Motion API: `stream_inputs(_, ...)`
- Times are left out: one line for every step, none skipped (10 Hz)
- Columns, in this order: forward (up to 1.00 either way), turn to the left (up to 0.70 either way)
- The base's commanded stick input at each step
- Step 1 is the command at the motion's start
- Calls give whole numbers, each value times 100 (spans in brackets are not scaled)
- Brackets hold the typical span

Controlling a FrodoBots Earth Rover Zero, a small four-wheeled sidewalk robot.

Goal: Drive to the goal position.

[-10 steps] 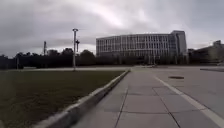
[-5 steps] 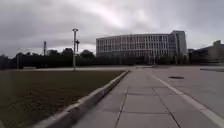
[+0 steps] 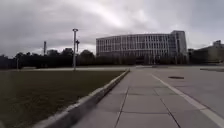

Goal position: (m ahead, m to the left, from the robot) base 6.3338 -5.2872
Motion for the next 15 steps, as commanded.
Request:
stream_inputs(4,0)
stream_inputs(4,0)
stream_inputs(4,0)
stream_inputs(4,0)
stream_inputs(4,0)
stream_inputs(0,0)
stream_inputs(0,0)
stream_inputs(0,0)
stream_inputs(0,0)
stream_inputs(0,0)
stream_inputs(0,0)
stream_inputs(-16,0)
stream_inputs(-67,0)
stream_inputs(-69,0)
stream_inputs(-18,0)
